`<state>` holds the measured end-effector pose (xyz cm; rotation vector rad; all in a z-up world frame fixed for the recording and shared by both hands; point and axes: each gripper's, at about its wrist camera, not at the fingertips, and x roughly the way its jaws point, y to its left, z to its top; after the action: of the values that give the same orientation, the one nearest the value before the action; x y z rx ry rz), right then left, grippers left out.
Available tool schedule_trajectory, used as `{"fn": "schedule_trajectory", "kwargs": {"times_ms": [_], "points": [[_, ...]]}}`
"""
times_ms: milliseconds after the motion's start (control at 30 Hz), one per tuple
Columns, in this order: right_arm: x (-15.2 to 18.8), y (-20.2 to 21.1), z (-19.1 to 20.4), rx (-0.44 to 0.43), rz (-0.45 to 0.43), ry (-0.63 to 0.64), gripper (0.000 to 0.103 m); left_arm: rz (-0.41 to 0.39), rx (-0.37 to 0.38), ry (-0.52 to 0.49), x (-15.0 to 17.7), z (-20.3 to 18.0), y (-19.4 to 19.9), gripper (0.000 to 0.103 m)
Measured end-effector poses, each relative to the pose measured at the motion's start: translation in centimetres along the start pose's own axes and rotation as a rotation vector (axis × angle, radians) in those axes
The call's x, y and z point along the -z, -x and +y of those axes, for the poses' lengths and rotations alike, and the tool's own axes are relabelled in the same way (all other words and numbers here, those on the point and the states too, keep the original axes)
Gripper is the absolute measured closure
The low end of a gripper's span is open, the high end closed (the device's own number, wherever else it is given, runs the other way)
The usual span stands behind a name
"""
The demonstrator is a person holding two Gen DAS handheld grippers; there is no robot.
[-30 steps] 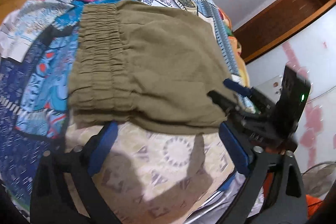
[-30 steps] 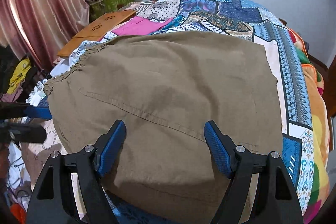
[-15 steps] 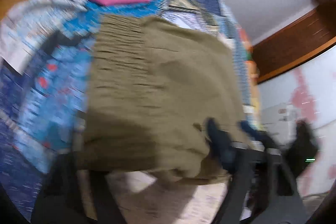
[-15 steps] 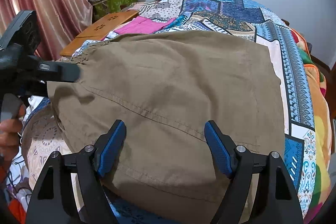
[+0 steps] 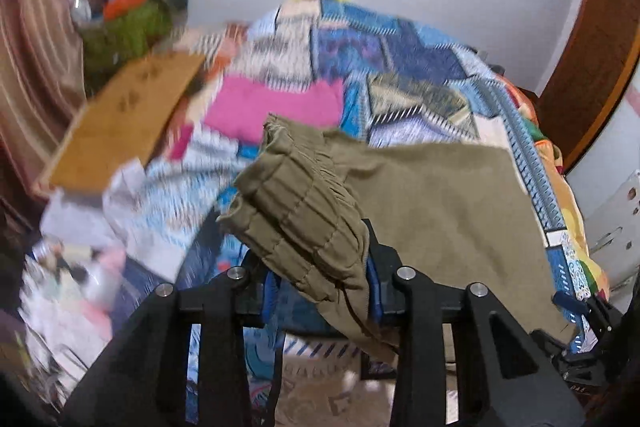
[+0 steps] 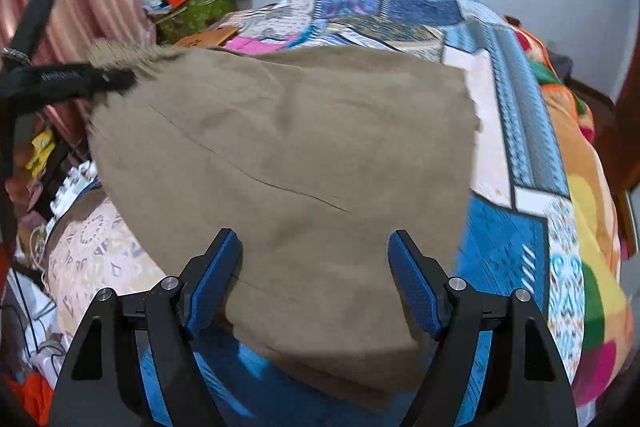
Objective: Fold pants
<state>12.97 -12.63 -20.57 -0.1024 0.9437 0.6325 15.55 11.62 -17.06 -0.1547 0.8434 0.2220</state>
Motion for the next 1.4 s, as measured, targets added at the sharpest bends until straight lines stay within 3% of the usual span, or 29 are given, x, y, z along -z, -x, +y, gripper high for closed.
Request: {"fn": "schedule_trajectory", "kwargs": {"times_ms": [167, 400, 567, 733, 1000, 1033, 1067, 1100, 1167, 1400], "points": [[0.9, 0.2, -1.2, -0.034, -0.004, -0.077, 0.029, -0.099, 0.047, -0.128, -2.1, -4.7, 3.4, 0.074], [1.1, -0.2, -1.2, -0.038, -0.034, -0.092, 0.028, -0.134, 0.235, -0.264, -2.8, -12.3, 5.8, 0.076], [1.1, 0.7, -1.6, -0.022, -0.046, -0.101, 0.029, -0.06, 0.311, -0.341, -1.3, -16.5, 3.9, 0.076], [1.7, 3.9, -3.7, 0.035, -0.111, -0.134, 0.029, 0.047, 0.382, -0.38, 0.8, -19.5, 1.3, 0.076], [3.8, 6.6, -7.4, 0.132, -0.129, -0.232, 0.029, 0.17, 0.409, -0.414, 3.4, -22.9, -1.9, 0.076], [4.1, 6.7, -7.6, 0.136, -0.129, -0.243, 0.029, 0.189, 0.413, -0.418, 3.5, -23.1, -2.1, 0.074], [4.2, 6.8, -7.8, 0.137, -0.13, -0.247, 0.029, 0.202, 0.421, -0.424, 3.6, -23.2, -2.2, 0.066], [4.4, 7.0, -7.9, 0.14, -0.131, -0.25, 0.029, 0.222, 0.438, -0.431, 3.8, -23.3, -2.3, 0.051], [4.7, 7.4, -7.9, 0.144, -0.135, -0.253, 0.028, 0.243, 0.483, -0.418, 3.8, -23.1, -2.0, 0.036], [4.1, 8.5, -7.4, 0.142, -0.171, -0.258, 0.028, 0.147, 0.433, -0.394, 1.3, -20.4, -0.7, 0.032]]}}
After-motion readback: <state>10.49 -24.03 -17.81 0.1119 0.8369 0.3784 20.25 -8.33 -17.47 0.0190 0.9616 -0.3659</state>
